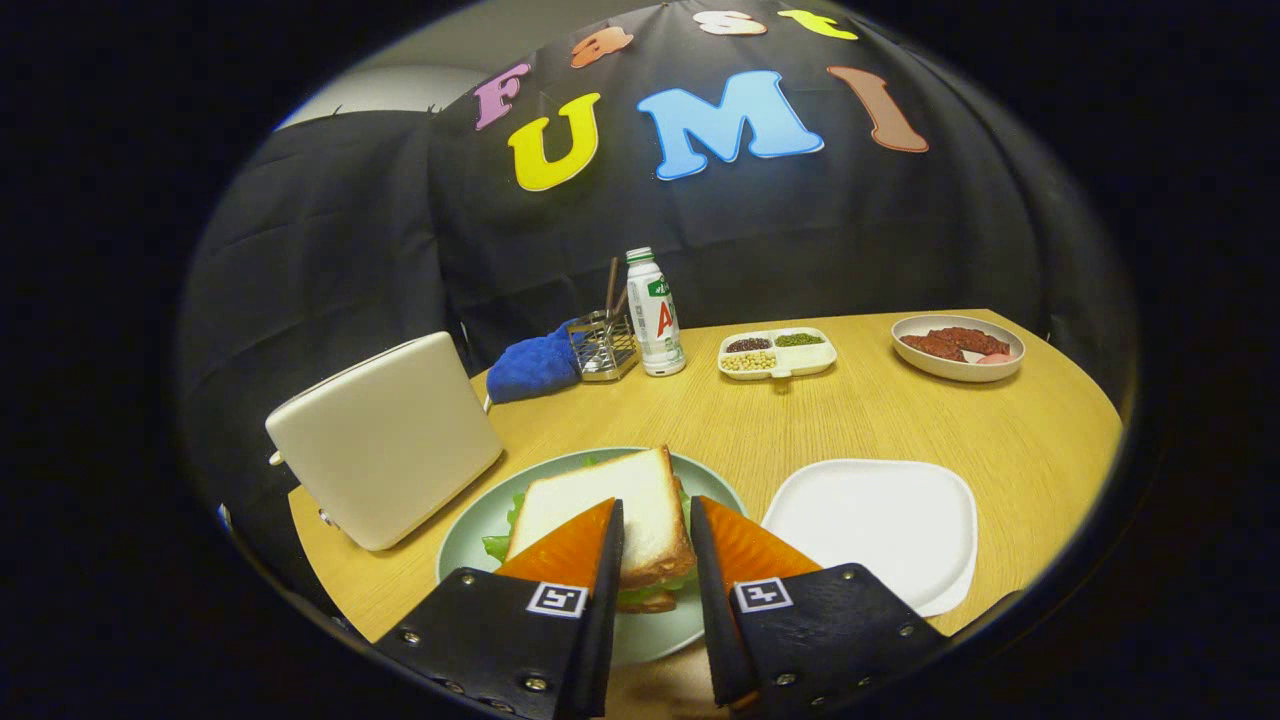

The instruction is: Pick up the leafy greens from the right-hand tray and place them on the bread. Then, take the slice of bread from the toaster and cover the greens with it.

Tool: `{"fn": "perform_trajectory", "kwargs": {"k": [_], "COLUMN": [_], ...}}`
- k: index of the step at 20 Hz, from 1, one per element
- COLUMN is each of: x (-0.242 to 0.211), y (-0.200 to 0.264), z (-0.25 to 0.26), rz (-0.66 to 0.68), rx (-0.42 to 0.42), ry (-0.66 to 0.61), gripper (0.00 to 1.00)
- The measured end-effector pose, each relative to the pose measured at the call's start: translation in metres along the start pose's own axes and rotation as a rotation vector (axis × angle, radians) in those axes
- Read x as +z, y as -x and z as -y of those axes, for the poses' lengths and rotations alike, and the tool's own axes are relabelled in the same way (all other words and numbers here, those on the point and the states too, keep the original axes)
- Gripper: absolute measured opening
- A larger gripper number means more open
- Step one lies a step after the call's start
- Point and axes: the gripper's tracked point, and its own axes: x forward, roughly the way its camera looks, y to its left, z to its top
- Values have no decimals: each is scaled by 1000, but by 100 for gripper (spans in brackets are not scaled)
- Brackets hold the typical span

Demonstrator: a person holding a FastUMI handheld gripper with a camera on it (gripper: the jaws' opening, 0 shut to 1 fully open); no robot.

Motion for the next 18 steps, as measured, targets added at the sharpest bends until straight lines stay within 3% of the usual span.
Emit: {"fn": "perform_trajectory", "kwargs": {"k": [4,11,14,17,18], "x": [16,56,74,84,90], "y": [9,37,53,67,72], "z": [20,31,45,58,64], "rz": [65,220,298,340,353], "rx": [-95,-113,-162,-186,-193], "ry": [132,166,203,170,158], "gripper": [39,48,74,74,81]}}
